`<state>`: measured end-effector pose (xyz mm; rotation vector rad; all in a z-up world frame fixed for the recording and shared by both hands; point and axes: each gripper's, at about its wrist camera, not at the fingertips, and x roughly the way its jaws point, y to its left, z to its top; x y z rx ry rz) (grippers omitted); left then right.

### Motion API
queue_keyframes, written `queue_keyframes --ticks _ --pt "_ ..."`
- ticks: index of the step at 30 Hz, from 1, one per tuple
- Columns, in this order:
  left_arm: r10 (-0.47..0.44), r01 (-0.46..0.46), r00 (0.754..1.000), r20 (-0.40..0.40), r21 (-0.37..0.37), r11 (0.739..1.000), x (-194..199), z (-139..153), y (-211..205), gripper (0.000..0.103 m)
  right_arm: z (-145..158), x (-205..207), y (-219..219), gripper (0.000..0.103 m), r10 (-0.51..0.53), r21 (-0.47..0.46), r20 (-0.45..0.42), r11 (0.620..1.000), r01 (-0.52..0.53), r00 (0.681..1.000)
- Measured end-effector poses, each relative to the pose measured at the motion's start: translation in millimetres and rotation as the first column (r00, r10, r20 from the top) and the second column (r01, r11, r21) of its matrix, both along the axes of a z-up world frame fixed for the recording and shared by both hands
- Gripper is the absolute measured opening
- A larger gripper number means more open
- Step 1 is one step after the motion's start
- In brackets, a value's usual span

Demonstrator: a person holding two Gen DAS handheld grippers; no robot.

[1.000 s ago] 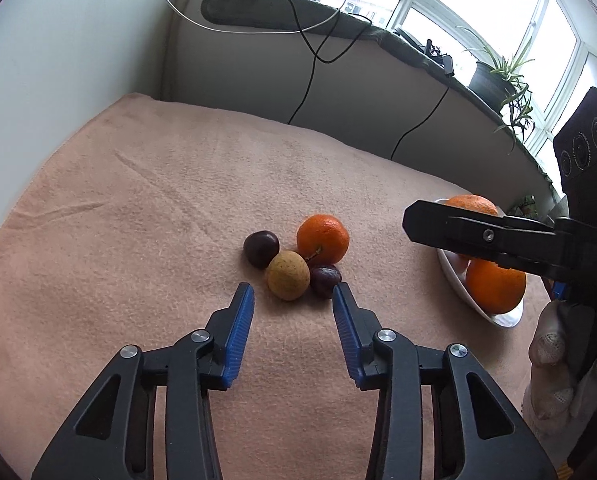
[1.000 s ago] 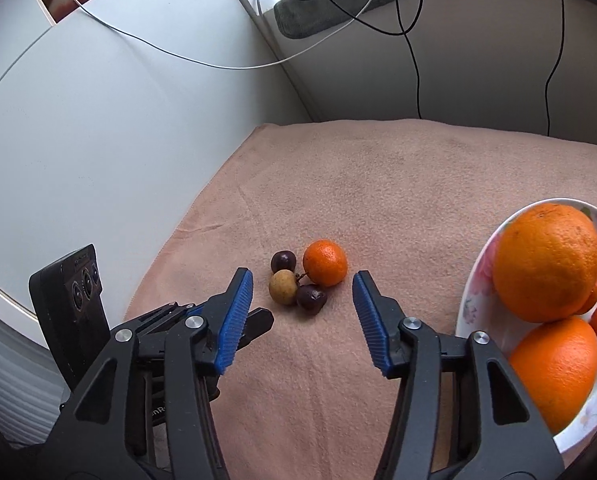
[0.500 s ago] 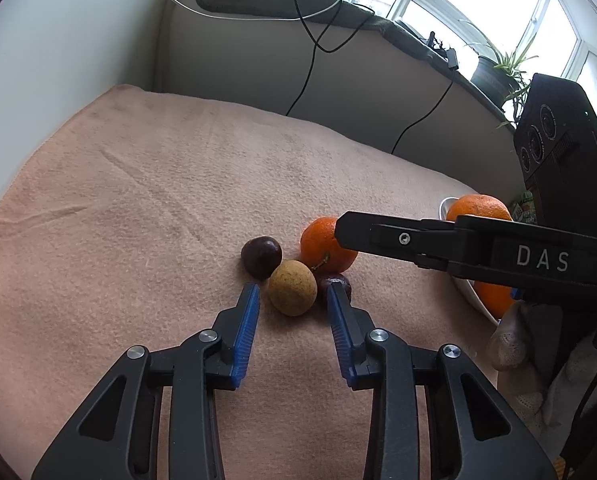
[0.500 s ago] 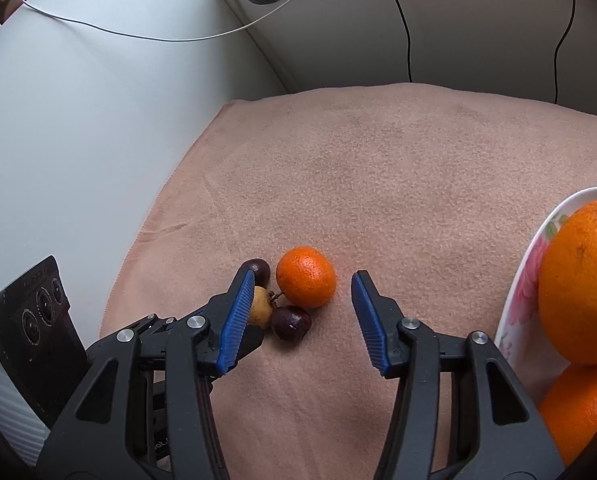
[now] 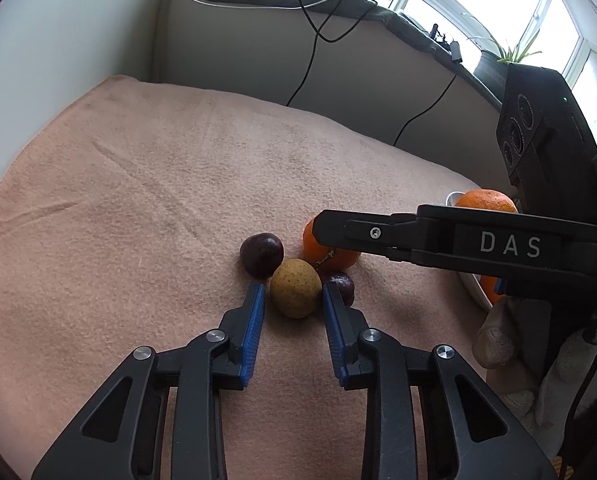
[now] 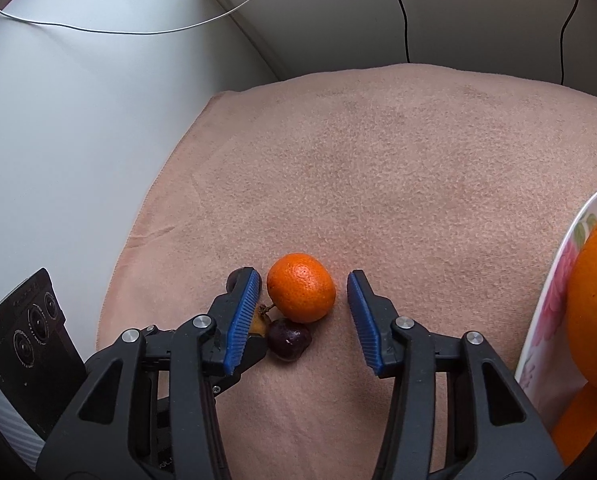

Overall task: Organize fruits
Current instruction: 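Grasp a brown kiwi with the left gripper while the right gripper grasps a tangerine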

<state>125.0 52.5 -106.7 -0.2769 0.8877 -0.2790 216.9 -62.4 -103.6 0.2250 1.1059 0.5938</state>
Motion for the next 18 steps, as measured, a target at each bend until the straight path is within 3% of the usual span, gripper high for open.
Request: queue_keyframes --ticks 18 --pt "0.017 -0.017 0.999 0.028 -0.002 1.000 -5 11 2 0.025 16 -11 -11 0.037 -0.017 0.050 0.041 0.999 0.015 0.999"
